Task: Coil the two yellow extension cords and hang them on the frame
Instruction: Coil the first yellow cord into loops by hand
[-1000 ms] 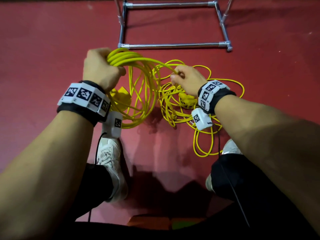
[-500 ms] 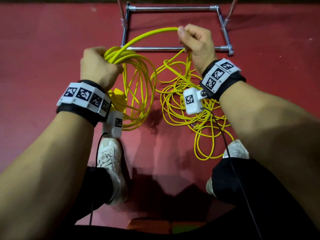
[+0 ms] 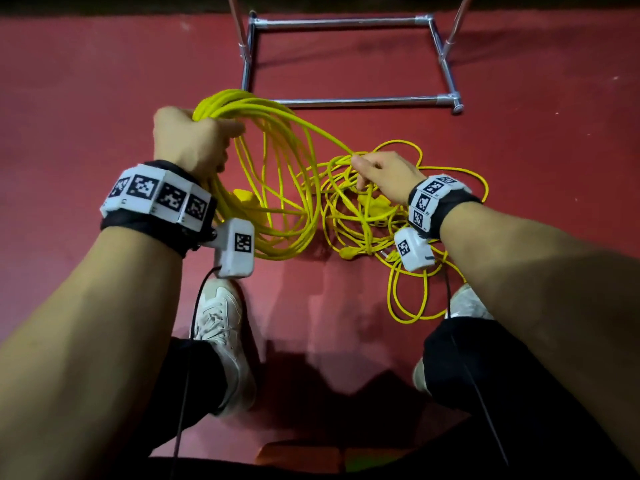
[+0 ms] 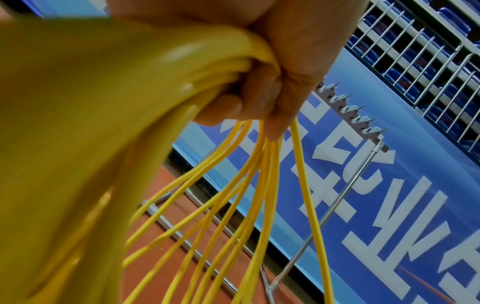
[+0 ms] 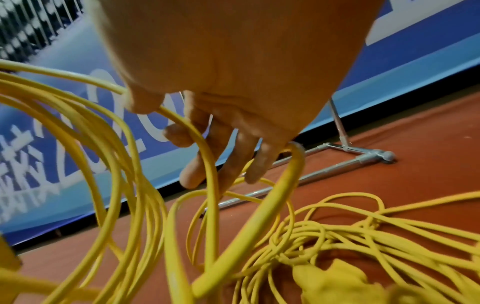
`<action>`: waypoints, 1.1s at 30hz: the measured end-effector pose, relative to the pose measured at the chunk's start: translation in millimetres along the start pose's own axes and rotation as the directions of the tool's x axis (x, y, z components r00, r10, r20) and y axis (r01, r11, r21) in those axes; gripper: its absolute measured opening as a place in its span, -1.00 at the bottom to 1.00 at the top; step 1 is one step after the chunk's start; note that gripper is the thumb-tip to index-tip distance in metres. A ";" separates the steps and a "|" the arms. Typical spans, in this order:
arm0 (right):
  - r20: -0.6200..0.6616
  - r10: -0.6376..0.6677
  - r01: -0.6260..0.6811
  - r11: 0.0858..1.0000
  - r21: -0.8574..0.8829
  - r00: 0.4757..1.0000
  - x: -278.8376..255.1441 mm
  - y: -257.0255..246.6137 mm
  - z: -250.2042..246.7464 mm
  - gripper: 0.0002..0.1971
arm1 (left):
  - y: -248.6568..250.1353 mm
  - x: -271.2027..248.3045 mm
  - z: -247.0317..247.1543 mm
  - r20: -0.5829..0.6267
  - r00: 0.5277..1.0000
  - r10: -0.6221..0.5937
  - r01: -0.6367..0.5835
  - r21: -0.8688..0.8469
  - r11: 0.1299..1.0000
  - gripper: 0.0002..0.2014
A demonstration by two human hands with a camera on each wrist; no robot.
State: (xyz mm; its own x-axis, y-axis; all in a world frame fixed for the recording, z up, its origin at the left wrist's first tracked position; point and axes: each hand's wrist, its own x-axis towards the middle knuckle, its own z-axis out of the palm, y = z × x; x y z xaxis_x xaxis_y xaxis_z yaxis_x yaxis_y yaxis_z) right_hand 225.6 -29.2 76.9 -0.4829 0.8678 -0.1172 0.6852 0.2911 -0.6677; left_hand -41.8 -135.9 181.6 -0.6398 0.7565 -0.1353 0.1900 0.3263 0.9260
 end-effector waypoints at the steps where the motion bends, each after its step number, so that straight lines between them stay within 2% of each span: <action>1: -0.006 0.010 -0.010 0.999 0.033 1.000 0.7 3.0 1.4 -0.37 | -0.8 0.0 1.5 0.034 0.999 -0.011 0.013 -0.045 0.999 -0.75; 4: -0.062 0.062 -0.049 0.980 0.193 0.996 7.1 8.3 4.7 -0.45 | -2.8 -2.2 4.8 0.136 0.991 -0.021 0.034 -0.098 0.995 -0.67; 7: -0.095 0.110 -0.080 0.958 0.276 0.989 9.6 9.9 4.7 -0.59 | -2.4 -0.3 4.2 0.160 0.987 -0.023 0.053 -0.188 0.981 -0.68; 11: -0.141 0.130 -0.103 0.978 0.183 0.981 10.1 5.6 5.1 -0.58 | 1.6 -3.5 7.0 0.207 0.975 -0.079 0.154 -0.378 0.913 -0.83; 12: -0.153 0.125 -0.103 0.984 0.147 0.980 10.3 4.3 6.0 -0.60 | 2.5 -4.5 7.6 0.231 0.970 -0.079 0.172 -0.417 0.893 -0.79; 14: -0.205 0.142 -0.124 0.988 0.096 0.968 10.2 3.6 6.5 -0.64 | 2.3 -5.0 8.0 0.272 0.960 -0.066 0.193 -0.472 0.860 -0.58; 16: -0.269 0.136 -0.119 0.990 0.077 0.954 10.1 5.0 5.0 -0.66 | 0.4 -5.1 7.1 0.273 0.962 -0.028 0.162 -0.483 0.861 -0.47; 17: -0.281 0.124 -0.106 0.991 0.081 0.952 9.7 4.2 3.8 -0.65 | -0.9 -5.2 7.0 0.265 0.964 -0.007 0.140 -0.488 0.861 -0.52; 19: -0.289 0.095 -0.062 0.991 0.120 0.952 9.1 -1.0 1.7 -0.65 | -2.5 -6.5 7.9 0.249 0.968 0.013 0.119 -0.508 0.853 -0.73; 21: -0.266 0.057 -0.013 0.986 0.165 0.962 7.7 -8.9 1.5 -0.67 | -3.7 -8.6 11.1 0.248 0.968 0.025 0.115 -0.533 0.838 -0.83; 23: -0.220 0.037 0.001 0.985 0.171 0.975 7.4 -17.0 3.7 -0.68 | -4.9 -11.9 15.6 0.288 0.956 0.059 0.111 -0.538 0.835 -0.76; 26: -0.158 0.007 0.003 0.998 0.060 0.987 6.8 -25.7 9.0 -0.70 | -7.7 -18.4 21.0 0.371 0.926 0.067 0.145 -0.514 0.846 -0.70; 29: -0.072 -0.040 0.036 0.998 -0.060 0.997 4.4 -31.1 14.8 -0.71 | -9.5 -22.5 26.2 0.347 0.937 0.029 0.175 -0.541 0.823 -0.66; 33: 0.009 -0.069 0.070 0.988 -0.135 0.998 0.3 -38.8 21.9 -0.58 | -13.8 -21.7 29.1 0.305 0.952 0.032 0.160 -0.581 0.798 -0.91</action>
State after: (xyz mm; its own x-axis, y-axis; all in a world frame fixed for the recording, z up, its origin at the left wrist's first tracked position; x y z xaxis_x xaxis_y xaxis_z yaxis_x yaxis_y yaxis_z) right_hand 186.9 -49.1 86.7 -0.5342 0.8418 -0.0773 0.7171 0.4028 -0.5687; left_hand -8.9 -140.4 161.5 -0.3754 0.9034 -0.2073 -0.3832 0.0523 0.9222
